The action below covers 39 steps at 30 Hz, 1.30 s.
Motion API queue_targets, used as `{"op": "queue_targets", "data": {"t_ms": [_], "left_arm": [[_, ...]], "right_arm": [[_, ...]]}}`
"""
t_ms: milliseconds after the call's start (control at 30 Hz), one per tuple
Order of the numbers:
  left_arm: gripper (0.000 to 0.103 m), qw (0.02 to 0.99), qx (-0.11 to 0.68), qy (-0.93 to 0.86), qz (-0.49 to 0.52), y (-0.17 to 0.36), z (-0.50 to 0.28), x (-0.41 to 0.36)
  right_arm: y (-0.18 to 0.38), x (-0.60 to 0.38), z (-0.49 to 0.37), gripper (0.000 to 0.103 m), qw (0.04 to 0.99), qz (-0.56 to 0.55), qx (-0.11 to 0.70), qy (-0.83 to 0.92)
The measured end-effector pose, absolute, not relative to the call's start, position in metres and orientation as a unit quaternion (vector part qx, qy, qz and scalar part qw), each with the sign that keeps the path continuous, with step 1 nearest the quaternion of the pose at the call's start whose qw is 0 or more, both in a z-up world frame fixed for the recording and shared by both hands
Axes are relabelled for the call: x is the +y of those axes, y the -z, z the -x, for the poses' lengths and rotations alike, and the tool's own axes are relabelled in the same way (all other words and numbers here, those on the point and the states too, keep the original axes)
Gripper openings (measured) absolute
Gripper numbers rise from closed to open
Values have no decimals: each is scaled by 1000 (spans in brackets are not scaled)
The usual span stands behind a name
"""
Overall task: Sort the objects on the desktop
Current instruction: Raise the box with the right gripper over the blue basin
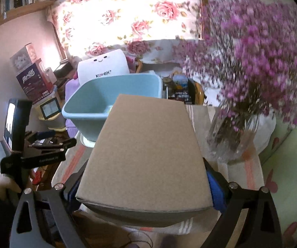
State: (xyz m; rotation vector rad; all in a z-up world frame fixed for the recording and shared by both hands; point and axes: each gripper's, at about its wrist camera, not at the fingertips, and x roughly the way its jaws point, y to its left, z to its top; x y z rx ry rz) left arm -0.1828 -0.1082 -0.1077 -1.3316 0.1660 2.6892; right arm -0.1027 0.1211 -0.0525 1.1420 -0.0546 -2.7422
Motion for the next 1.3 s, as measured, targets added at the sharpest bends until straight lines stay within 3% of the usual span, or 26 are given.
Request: {"op": "queue_targets", "data": {"t_ms": [633, 1300], "left_arm": [[83, 55, 5, -904, 423, 88, 174, -132], [83, 40, -10, -905, 424, 88, 178, -130]], "right_arm": [[-29, 92, 127, 98, 103, -331, 31, 937], [-61, 58, 208, 98, 153, -301, 60, 939]]}}
